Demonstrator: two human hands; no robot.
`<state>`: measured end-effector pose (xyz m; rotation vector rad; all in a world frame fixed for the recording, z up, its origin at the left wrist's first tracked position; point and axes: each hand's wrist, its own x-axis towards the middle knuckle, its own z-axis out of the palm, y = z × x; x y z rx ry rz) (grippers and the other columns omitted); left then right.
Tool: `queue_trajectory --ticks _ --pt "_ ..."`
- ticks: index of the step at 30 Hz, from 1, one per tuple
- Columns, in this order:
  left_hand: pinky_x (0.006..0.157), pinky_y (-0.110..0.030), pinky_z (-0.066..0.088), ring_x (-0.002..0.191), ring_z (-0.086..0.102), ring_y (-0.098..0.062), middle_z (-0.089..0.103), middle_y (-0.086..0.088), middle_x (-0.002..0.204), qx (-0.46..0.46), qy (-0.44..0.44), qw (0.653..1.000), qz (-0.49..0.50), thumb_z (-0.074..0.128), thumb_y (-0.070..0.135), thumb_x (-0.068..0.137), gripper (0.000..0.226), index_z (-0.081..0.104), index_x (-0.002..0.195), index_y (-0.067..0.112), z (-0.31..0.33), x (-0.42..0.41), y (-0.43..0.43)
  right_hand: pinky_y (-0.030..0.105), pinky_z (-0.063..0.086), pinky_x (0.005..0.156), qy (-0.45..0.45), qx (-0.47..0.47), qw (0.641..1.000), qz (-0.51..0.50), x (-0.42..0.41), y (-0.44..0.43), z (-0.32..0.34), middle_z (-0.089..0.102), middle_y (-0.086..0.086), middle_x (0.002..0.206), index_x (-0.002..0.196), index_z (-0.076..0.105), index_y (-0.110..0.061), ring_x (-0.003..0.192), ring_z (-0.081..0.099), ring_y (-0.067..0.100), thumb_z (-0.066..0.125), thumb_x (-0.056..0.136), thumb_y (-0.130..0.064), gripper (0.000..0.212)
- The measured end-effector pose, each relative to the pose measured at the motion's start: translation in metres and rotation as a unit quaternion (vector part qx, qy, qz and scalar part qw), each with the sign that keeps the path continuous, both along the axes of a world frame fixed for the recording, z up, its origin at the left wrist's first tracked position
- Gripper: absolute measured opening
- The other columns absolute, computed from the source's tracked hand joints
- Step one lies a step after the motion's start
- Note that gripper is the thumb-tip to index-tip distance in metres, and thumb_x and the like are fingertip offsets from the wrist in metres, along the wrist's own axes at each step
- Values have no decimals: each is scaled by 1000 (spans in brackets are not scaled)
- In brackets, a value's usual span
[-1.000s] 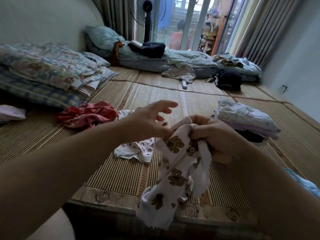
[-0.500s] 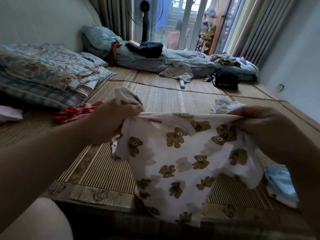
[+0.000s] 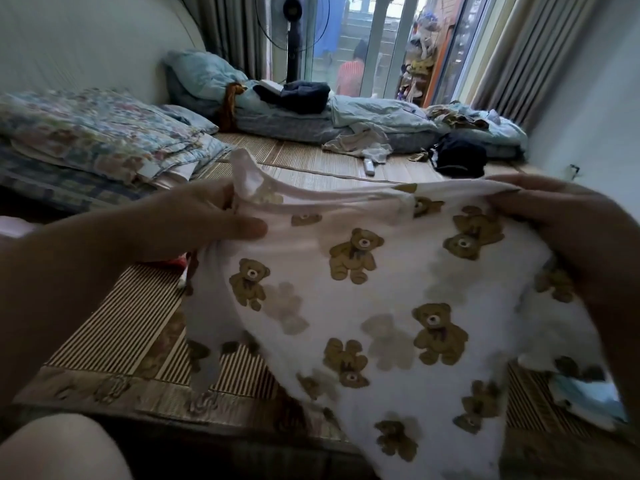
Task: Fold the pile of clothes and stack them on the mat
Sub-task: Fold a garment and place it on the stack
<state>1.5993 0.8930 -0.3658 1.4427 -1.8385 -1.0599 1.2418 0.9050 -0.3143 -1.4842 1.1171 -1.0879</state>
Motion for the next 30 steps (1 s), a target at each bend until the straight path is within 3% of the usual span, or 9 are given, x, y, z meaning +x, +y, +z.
queue_trajectory --ticks 7,10,12,14,16,19,23,27,30 --pt "81 -49 53 94 65 -43 65 -28 103 151 -30 984 87 60 2 65 43 62 108 4 -55 15 -52 40 56 77 191 157 966 -76 14 -87 -90 71 21 90 98 69 -4 77 67 31 62 89 -12 14" --pt "80 -46 56 90 66 -34 67 -19 99 139 -113 976 125 60 8 74 26 67 98 11 -88 22 -84 32 48 66 270 159 943 -115 26 -127 -135 65 19 88 90 66 -2 74 60 27 58 89 -16 16" --pt "77 -39 57 88 65 -26 66 -11 94 136 -133 970 149 60 10 82 17 69 96 14 -108 22 -104 29 47 61 286 169 933 -136 38 -149 -157 59 16 87 106 59 2 76 59 26 55 90 -18 26" --pt "83 -37 54 92 63 -23 66 -5 96 126 -146 966 169 62 14 85 19 70 101 14 -128 23 -127 38 52 77 315 187 916 -163 50 -172 -177 56 15 92 121 51 5 96 60 32 52 93 -19 38" --pt "85 -31 48 100 58 -22 63 -1 103 106 -168 963 185 63 20 86 25 69 111 15 -146 23 -144 37 44 88 366 191 894 -174 59 -189 -192 54 16 100 110 57 -1 101 55 32 47 96 -22 27" --pt "78 -27 43 102 56 -21 56 -1 101 99 -168 956 218 63 25 88 24 66 111 17 -166 24 -156 29 40 61 409 184 875 -181 62 -201 -216 61 12 87 87 58 -7 69 52 22 49 93 -31 27" --pt "61 -18 39 78 52 -3 59 6 96 124 -184 959 175 71 39 82 20 61 96 27 -177 44 -148 27 35 52 404 128 884 -199 47 -192 -242 63 6 76 89 65 -8 67 56 19 51 92 -44 39" --pt "88 -27 49 101 59 -10 61 7 106 207 -181 957 96 79 45 72 41 58 105 33 -177 75 -123 30 42 64 388 151 892 -176 25 -161 -247 64 9 97 107 63 -6 86 60 23 63 84 -52 52" --pt "60 -15 47 73 62 -5 67 7 84 236 -289 927 43 80 30 73 22 63 86 25 -178 84 -104 27 39 54 459 191 857 -133 16 -140 -249 63 4 75 82 61 -6 67 58 17 72 80 -41 37"
